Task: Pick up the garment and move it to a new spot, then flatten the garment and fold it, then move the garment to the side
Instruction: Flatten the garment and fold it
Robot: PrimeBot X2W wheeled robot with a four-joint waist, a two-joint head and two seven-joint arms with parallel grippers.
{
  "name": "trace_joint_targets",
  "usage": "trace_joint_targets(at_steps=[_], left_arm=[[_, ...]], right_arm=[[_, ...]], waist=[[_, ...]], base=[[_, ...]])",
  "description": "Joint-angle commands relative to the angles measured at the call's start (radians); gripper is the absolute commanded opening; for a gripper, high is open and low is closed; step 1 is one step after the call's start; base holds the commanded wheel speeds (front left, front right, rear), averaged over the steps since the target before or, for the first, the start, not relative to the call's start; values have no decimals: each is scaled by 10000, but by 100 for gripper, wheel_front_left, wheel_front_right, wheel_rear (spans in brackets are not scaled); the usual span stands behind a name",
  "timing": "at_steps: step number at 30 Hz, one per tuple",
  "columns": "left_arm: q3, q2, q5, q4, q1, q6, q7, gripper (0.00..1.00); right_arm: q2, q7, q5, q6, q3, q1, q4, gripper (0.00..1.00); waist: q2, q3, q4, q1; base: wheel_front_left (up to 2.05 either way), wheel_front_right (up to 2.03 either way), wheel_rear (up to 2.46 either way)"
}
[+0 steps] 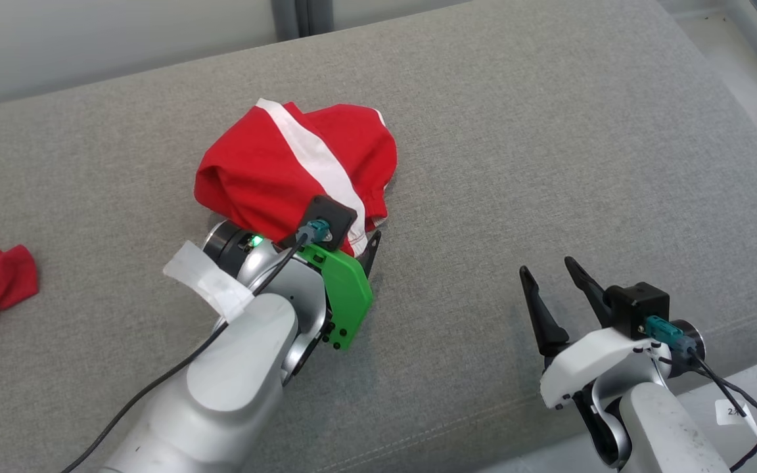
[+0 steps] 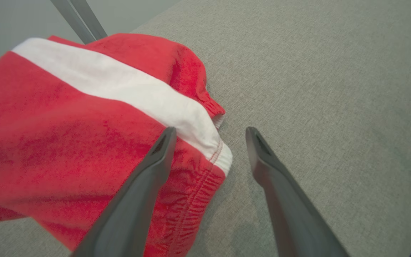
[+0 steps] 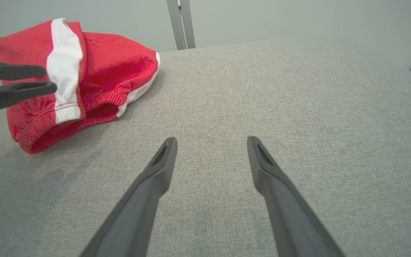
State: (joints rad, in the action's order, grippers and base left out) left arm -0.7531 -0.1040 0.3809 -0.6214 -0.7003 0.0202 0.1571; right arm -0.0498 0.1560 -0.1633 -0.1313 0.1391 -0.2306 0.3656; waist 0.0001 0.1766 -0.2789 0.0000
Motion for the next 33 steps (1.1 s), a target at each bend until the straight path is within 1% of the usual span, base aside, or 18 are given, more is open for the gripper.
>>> trace_joint_targets(at_steps=[1,5,10,13,17,18,19,20,22,26,33], left_arm=[[-81,-132,-95,19,187,-53,103,100],[-517,-378,-535,7,250,-208,621,100],[-702,-651,-841,-22,145,-586,951,100],[-758,-758,-969,-77,10,-707,923,100],[-747,-751,-1010,-106,-63,-871,768,100],[-759,-758,-1024,-123,-92,-892,757,85],[-772,-764,-1030,-137,-114,-895,738,49],[-788,-773,-1027,-161,-124,-883,715,0],[-759,-767,-941,-203,-119,-864,678,0],[-502,-632,-629,-83,-193,-880,282,0],[-45,-422,-206,467,-635,-773,-490,0]], right_arm=[[-12,68,-17,10,-33,1,-16,100],[-10,175,-117,10,-100,-70,37,100],[-9,319,-255,10,-55,-193,118,100],[-10,387,-354,10,26,-265,199,100],[-9,469,-407,10,57,-386,324,100],[-7,489,-402,10,68,-409,353,100],[-9,493,-407,10,73,-430,382,100],[-10,511,-426,10,88,-442,406,100],[-10,536,-470,10,122,-461,448,100],[-10,583,-457,10,98,-556,533,100],[-10,610,-427,10,81,-524,675,100]], waist=[[-1,310,-303,0],[-1,520,-435,0],[-1,715,-460,0],[-1,797,-452,0],[-1,845,-375,0],[-1,846,-352,0],[-1,847,-330,0],[-1,847,-311,0],[-1,840,-285,0],[-1,815,-222,0],[-1,652,-134,0]], base=[[0,0,0],[0,0,0],[0,0,0],[0,0,0],[0,0,0],[0,0,0],[0,0,0],[0,0,0],[0,0,0],[0,0,0],[0,0,0]])
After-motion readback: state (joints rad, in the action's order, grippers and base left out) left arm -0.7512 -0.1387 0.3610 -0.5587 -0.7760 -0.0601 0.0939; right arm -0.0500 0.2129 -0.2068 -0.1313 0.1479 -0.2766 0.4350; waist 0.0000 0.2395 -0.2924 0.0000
